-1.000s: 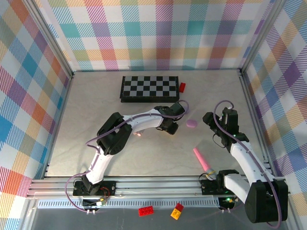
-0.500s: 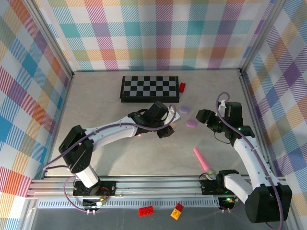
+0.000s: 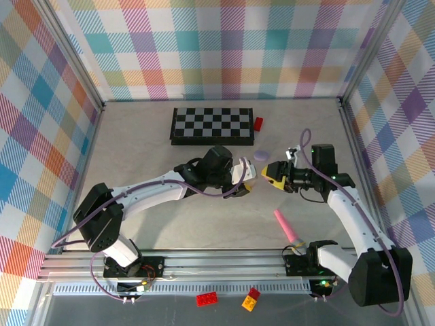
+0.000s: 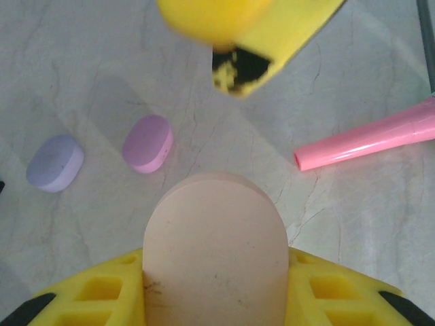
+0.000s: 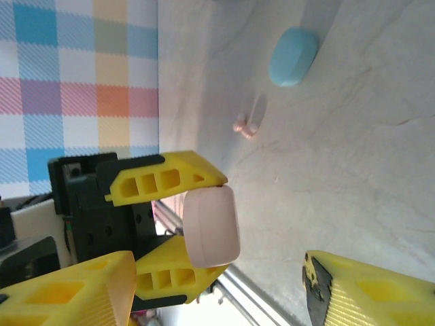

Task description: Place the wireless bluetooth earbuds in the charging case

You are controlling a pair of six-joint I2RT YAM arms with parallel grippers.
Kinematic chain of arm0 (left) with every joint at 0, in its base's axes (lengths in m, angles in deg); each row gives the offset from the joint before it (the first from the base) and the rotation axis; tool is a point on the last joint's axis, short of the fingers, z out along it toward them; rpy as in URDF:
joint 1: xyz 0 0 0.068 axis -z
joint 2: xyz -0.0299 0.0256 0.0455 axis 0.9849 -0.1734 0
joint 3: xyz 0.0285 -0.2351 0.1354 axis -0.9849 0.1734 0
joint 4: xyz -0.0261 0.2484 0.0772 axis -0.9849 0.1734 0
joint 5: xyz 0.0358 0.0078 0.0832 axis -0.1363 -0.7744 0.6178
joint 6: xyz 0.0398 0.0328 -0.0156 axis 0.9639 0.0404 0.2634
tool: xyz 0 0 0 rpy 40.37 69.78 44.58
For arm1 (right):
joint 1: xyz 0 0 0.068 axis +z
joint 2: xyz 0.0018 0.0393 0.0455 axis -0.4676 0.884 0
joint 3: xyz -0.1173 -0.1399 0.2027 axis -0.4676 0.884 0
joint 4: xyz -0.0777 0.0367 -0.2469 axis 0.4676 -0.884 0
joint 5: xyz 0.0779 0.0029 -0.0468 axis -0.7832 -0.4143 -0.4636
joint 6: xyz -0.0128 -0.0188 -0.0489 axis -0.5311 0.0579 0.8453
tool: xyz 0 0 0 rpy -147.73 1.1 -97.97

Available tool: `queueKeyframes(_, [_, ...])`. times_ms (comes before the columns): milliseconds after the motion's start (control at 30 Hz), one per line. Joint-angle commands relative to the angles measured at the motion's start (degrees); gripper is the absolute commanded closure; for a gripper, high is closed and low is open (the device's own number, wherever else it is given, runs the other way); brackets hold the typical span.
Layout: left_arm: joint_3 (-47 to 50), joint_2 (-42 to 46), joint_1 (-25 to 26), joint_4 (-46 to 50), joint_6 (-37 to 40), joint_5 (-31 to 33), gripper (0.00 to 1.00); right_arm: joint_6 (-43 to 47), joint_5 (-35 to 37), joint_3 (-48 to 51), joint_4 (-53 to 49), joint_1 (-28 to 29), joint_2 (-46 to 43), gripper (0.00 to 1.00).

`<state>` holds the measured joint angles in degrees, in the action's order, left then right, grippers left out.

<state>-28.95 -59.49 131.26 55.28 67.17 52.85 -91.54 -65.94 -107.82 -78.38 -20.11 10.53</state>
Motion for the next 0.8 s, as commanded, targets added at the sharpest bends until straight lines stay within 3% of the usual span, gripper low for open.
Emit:
queueKeyframes(0, [0.8, 2.5, 0.1, -2.3, 2.4, -2.8, 0.66, 0.1, -3.1, -0.7, 2.6, 2.3, 0.9, 0.36])
queueKeyframes(200, [1.0, 2.8, 0.1, -2.7, 2.9, -3.2, 0.65, -0.5, -2.6, -0.8, 4.6, 5.3, 3.1, 0.41])
queueKeyframes(400, [1.2, 3.3, 0.1, -3.3, 2.6, -3.3, 0.65, -0.9, -2.6, -0.9, 6.0, 6.2, 5.0, 0.56])
queueKeyframes(600, [1.2, 3.4, 0.1, -3.8, 2.3, -2.9, 0.65, -0.5, -3.0, -1.3, 6.7, 7.4, 6.3, 0.6])
queueKeyframes(767, [1.8, 3.8, 0.1, -4.2, 1.9, -3.0, 0.64, -0.6, -1.5, -1.3, 6.8, 7.6, 5.8, 0.72])
